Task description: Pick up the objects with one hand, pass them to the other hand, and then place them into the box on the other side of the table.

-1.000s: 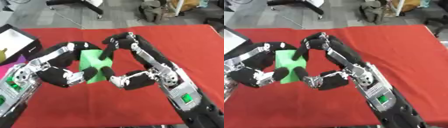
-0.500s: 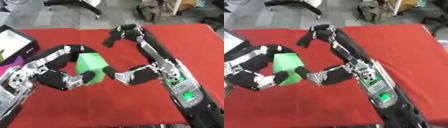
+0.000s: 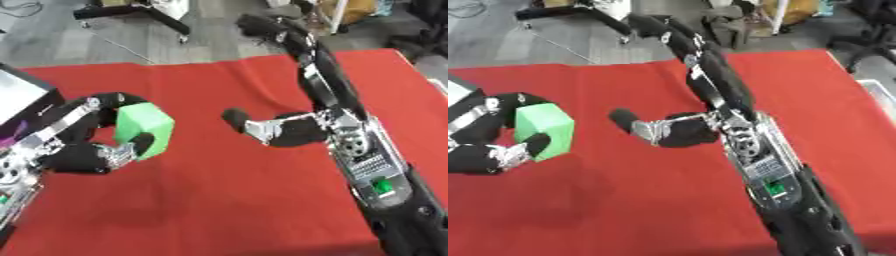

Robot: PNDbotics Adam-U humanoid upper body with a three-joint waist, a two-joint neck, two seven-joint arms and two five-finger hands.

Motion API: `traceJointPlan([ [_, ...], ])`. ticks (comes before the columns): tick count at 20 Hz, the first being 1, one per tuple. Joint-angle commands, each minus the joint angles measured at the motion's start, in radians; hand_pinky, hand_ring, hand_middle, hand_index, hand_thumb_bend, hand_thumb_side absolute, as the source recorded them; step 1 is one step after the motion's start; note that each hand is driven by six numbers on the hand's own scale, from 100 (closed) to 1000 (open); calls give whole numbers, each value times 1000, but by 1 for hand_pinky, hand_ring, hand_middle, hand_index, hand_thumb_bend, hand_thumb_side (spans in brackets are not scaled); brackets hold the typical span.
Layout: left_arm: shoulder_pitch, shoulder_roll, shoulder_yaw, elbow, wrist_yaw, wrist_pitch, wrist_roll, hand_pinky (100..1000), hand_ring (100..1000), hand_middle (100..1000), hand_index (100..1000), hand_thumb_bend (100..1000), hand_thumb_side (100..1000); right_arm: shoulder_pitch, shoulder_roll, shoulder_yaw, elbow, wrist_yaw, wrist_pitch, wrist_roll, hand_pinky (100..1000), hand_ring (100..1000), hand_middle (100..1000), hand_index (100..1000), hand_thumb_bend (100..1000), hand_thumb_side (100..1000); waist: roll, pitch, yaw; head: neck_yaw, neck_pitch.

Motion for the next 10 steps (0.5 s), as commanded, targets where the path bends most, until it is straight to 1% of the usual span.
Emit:
traceJointPlan([
  [1, -7, 78, 89, 100, -62, 40, 142, 714, 335, 216, 461, 100, 124, 4, -4, -14, 7, 22, 8, -24, 842, 783, 782, 913, 347, 496, 9, -20, -2, 112, -18],
  [3, -22, 113, 137, 225, -109, 100, 257, 710, 347, 229, 472, 100, 110, 16, -4, -10, 14, 25, 2, -17, 841, 779, 778, 912, 336, 497, 16, -22, -6, 210, -19],
  [4, -35, 126, 156, 290, -127, 129, 308, 709, 346, 228, 472, 100, 109, 21, -4, -9, 16, 24, -2, -13, 841, 778, 778, 912, 334, 497, 18, -23, -8, 247, -19],
  [6, -76, 141, 193, 419, -144, 179, 399, 707, 348, 232, 475, 100, 133, 31, -5, -8, 19, 21, -7, -9, 841, 776, 772, 910, 321, 501, 19, -25, -9, 291, -23],
  [8, -135, 146, 223, 559, -145, 212, 492, 715, 383, 276, 515, 100, 153, 43, -5, -6, 20, 15, -12, -3, 842, 774, 769, 909, 309, 501, 18, -27, -12, 311, -27],
  [9, -161, 148, 229, 624, -155, 223, 529, 719, 419, 320, 556, 114, 172, 48, -5, -4, 21, 11, -16, 0, 842, 774, 768, 908, 305, 504, 17, -28, -14, 317, -29],
  [10, -189, 149, 229, 688, -180, 233, 557, 746, 524, 449, 677, 329, 376, 52, -5, -1, 22, 6, -20, 5, 844, 773, 766, 907, 294, 511, 15, -28, -17, 325, -32],
])
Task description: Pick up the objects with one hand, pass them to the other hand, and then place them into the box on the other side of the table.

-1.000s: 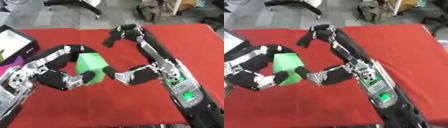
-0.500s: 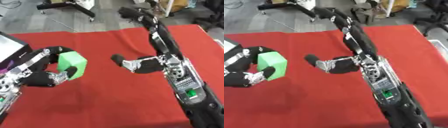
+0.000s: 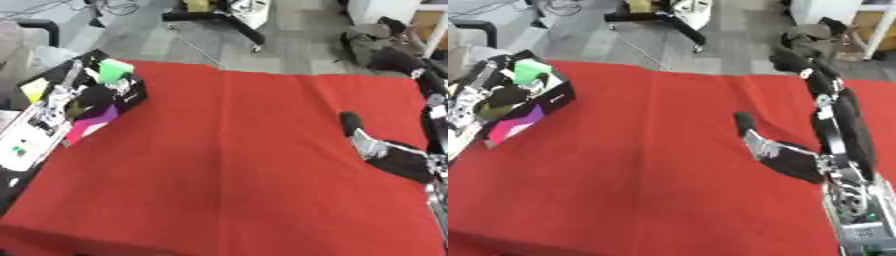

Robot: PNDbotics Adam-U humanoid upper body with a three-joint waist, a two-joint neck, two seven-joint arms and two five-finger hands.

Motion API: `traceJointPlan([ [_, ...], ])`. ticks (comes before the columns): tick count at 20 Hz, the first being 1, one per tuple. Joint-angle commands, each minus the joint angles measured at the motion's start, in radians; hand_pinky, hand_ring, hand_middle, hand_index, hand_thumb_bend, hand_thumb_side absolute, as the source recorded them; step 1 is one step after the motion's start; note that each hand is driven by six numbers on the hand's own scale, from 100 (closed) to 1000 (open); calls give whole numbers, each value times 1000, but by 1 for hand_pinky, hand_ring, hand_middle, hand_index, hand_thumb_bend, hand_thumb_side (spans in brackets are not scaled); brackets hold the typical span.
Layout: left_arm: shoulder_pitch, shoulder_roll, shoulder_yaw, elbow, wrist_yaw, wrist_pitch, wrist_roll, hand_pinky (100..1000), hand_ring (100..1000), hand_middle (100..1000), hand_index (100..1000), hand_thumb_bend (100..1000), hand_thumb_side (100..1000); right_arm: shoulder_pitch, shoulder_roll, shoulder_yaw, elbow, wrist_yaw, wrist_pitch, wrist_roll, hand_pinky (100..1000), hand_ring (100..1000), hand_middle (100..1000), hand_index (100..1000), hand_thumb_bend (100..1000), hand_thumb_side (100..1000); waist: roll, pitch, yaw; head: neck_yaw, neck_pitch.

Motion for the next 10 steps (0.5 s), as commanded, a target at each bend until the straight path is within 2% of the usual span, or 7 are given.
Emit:
traceJointPlan([
  [1, -72, 46, 28, 183, -65, 34, 91, 753, 543, 471, 702, 365, 411, -1, -5, 4, -5, -14, -14, 13, 844, 773, 765, 907, 291, 513, -1, -18, -6, 30, -17],
  [2, -93, 45, 20, 230, -101, 37, 80, 803, 672, 626, 832, 604, 596, 2, -5, 7, -3, -19, -18, 19, 845, 771, 762, 905, 280, 516, -3, -18, -9, 37, -20],
  [3, -113, 43, 12, 270, -152, 41, 54, 827, 729, 700, 870, 682, 638, 6, -5, 9, -2, -25, -21, 26, 845, 770, 762, 905, 274, 519, -5, -18, -11, 41, -23],
  [4, -134, 41, 8, 305, -212, 46, 28, 862, 794, 783, 922, 766, 745, 9, -5, 11, -1, -30, -24, 33, 845, 769, 760, 905, 268, 522, -7, -19, -14, 45, -26],
  [7, -176, 32, 27, 338, -354, 57, -2, 892, 845, 849, 966, 878, 841, 17, -5, 14, 0, -44, -31, 46, 845, 767, 757, 904, 258, 528, -12, -22, -19, 51, -33],
  [10, -190, 28, 44, 305, -404, 76, 34, 901, 865, 884, 984, 917, 887, 27, -7, 13, 3, -52, -33, 53, 844, 765, 755, 903, 251, 532, -16, -24, -19, 45, -38],
])
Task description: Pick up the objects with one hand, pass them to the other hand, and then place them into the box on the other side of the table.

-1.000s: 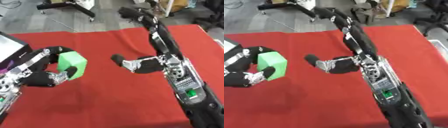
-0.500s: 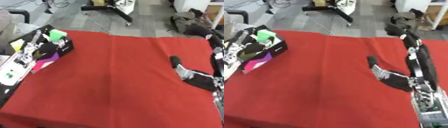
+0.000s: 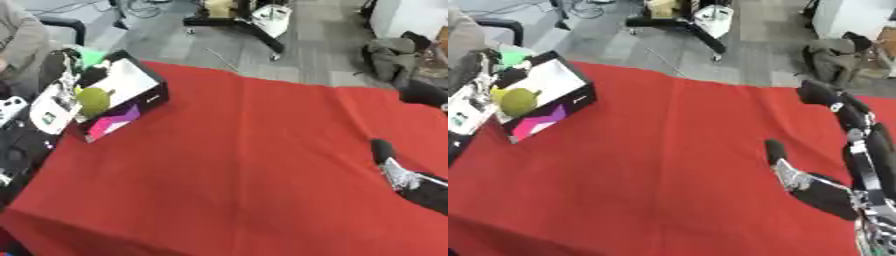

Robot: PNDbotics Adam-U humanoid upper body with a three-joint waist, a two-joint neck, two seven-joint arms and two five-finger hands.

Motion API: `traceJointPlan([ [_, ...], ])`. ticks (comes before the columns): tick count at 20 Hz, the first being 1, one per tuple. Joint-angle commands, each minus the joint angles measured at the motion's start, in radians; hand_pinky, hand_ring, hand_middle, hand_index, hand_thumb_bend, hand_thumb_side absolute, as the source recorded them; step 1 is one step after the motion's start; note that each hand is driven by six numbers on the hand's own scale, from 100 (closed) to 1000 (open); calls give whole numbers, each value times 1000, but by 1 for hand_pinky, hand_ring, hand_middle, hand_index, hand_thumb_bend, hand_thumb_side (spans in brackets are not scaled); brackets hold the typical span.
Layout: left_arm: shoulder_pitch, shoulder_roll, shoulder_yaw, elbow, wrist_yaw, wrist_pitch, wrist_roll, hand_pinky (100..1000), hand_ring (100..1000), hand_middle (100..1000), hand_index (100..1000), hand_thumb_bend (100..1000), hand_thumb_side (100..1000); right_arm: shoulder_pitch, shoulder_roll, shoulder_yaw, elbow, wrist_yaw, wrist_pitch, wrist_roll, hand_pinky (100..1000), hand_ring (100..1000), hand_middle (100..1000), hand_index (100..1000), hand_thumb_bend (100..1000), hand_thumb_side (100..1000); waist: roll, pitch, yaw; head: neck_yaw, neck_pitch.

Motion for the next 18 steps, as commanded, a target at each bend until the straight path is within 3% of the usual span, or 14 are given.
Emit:
traceJointPlan([
  [1, -25, 29, 25, -35, -46, 21, 33, 902, 870, 894, 987, 947, 938, -3, -8, -4, -7, -13, -4, 10, 845, 764, 754, 903, 245, 536, 2, -20, 2, -3, -16],
  [5, -17, 36, 32, -98, 6, 28, 88, 892, 850, 866, 961, 916, 886, 4, -9, -6, -5, -18, -5, 13, 844, 763, 752, 902, 239, 538, 2, -22, 7, -11, -19],
  [6, -12, 37, 34, -132, 33, 14, 106, 884, 830, 838, 932, 797, 771, 5, -10, -6, -5, -19, -6, 14, 844, 763, 752, 901, 235, 536, 2, -23, 8, -15, -18],
  [7, -3, 40, 34, -167, 68, -1, 121, 884, 830, 838, 932, 797, 771, 5, -11, -5, -4, -20, -7, 16, 844, 763, 752, 901, 235, 536, 1, -23, 9, -17, -18],
  [10, 47, 39, 31, -360, 214, -124, 139, 853, 755, 755, 892, 644, 702, 5, -11, -5, -3, -24, -14, 27, 848, 772, 760, 896, 230, 532, 0, -21, 12, -28, -9],
  [13, 130, 19, 38, -603, 355, -255, 104, 841, 726, 718, 877, 601, 676, 5, -5, -9, -1, -31, -17, 37, 852, 782, 766, 896, 227, 532, -4, -17, 12, -55, -3],
  [14, 158, 5, 43, -681, 383, -292, 84, 839, 722, 701, 873, 1000, 661, 5, -2, -11, 0, -35, -17, 38, 853, 788, 769, 896, 208, 528, -5, -15, 12, -71, 0],
  [15, 187, -15, 47, -758, 404, -329, 54, 839, 721, 711, 874, 572, 660, 5, 0, -14, 1, -39, -16, 39, 854, 789, 770, 896, 221, 529, -7, -13, 11, -91, 7],
  [18, 254, -83, 56, -933, 423, -396, -44, 838, 717, 704, 861, 551, 663, 7, 6, -20, 0, -50, -13, 39, 854, 789, 768, 894, 213, 518, -14, -13, 6, -157, 45],
])
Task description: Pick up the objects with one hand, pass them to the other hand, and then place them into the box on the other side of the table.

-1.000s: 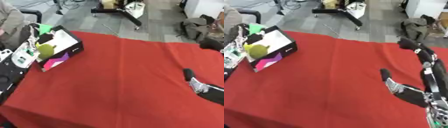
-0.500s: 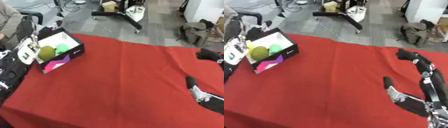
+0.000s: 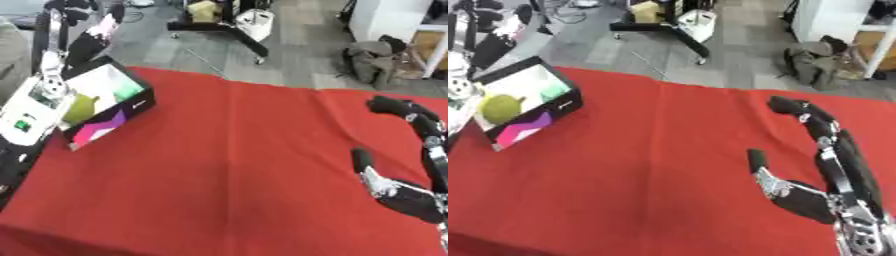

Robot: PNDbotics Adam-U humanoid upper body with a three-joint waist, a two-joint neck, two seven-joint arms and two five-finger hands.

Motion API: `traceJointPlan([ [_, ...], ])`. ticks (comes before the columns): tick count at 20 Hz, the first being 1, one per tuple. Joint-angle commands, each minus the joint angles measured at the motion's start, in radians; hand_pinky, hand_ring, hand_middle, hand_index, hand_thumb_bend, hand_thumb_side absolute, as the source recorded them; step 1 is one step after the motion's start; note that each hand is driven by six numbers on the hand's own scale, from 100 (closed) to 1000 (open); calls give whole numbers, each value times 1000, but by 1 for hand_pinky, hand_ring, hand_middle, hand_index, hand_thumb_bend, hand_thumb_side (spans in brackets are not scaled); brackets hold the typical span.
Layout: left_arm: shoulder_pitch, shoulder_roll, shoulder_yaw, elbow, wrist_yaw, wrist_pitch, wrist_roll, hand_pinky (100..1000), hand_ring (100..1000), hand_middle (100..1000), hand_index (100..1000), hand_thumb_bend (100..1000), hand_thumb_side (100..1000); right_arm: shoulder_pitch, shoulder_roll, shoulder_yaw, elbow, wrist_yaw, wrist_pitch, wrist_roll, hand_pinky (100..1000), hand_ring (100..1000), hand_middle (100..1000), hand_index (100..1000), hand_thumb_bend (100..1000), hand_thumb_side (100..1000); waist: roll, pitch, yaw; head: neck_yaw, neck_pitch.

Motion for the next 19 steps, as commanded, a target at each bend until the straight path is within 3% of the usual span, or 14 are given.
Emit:
traceJointPlan([
  [1, 26, -51, 20, -185, 27, -71, -96, 839, 716, 702, 857, 548, 664, -9, 6, -15, -14, -17, 2, 0, 854, 789, 768, 893, 210, 514, -1, -12, -6, -68, 37],
  [4, 62, -139, 11, -262, 40, -107, -180, 841, 706, 684, 844, 530, 676, -8, 15, -18, -15, -25, 4, 0, 856, 791, 770, 893, 204, 506, -2, -11, -13, -122, 53],
  [9, 109, -255, -30, -280, 48, -139, -245, 848, 699, 671, 836, 509, 691, -6, 26, -18, -17, -30, 4, 11, 859, 814, 793, 894, 207, 491, 0, -5, -23, -184, 55],
  [10, 119, -275, -43, -275, 56, -143, -252, 849, 697, 667, 833, 503, 697, -6, 30, -18, -16, -32, 5, 13, 862, 822, 799, 894, 205, 490, 1, -4, -25, -190, 55],
  [11, 130, -294, -57, -267, 64, -146, -258, 851, 696, 666, 832, 520, 648, -5, 35, -17, -16, -35, 5, 16, 863, 826, 801, 894, 214, 495, 2, -4, -27, -192, 55],
  [12, 141, -312, -69, -256, 69, -148, -264, 852, 695, 665, 831, 492, 713, -4, 38, -15, -16, -39, 4, 19, 864, 827, 802, 894, 203, 492, 3, -4, -28, -194, 55],
  [19, 182, -401, -112, -163, 80, -171, -270, 857, 688, 653, 823, 462, 747, 7, 45, 10, -9, -60, -5, 53, 863, 809, 782, 890, 192, 502, 4, -11, -30, -190, 56],
])
